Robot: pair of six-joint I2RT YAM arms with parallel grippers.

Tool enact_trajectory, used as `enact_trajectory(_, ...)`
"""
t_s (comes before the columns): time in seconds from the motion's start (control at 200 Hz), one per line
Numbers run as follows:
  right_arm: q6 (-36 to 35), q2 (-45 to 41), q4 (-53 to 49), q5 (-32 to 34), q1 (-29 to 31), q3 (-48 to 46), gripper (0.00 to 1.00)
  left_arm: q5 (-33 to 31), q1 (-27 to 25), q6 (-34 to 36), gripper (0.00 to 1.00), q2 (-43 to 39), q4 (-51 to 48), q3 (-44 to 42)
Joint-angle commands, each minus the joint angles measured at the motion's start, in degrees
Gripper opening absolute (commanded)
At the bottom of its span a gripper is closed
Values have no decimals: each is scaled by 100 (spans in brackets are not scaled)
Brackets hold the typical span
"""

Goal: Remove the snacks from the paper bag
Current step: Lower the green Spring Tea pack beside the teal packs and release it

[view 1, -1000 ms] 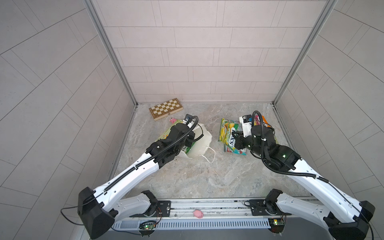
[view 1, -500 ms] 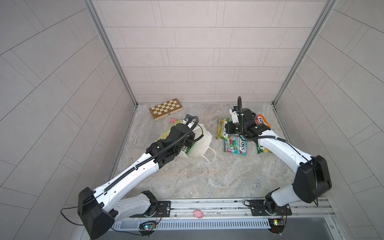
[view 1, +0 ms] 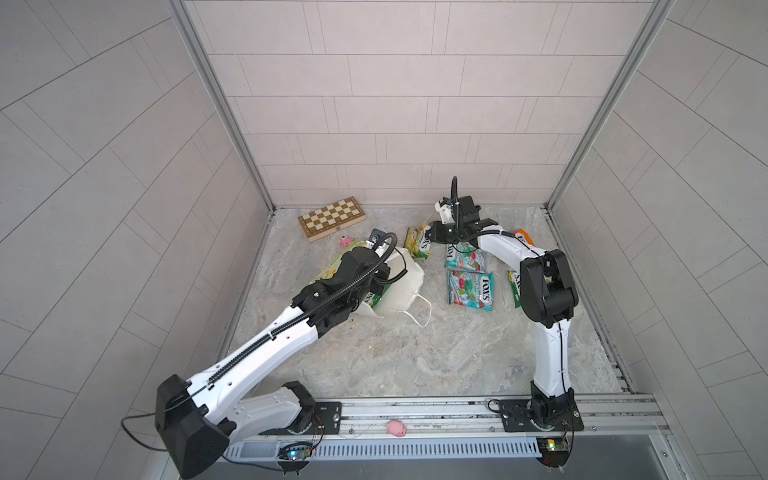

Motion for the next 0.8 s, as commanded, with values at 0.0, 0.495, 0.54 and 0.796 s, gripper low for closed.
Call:
enact_trajectory(0.0,-184,142,-589,-124,-93,431,0,-99,5,66,0,-22,-88,96)
enact_trajectory(0.495,-737,340,-1698,771,-299,691,38,-147,4,124,0,-44,-107,96)
enact_trajectory(0.54,-751,275,-1782,836,-305,708,44,-148,3,120,0,-52,-110,102)
enact_trajectory(0.796,-835,-615,-1921,1280,-307,183,53,-164,6,138,0,-40,-101,102)
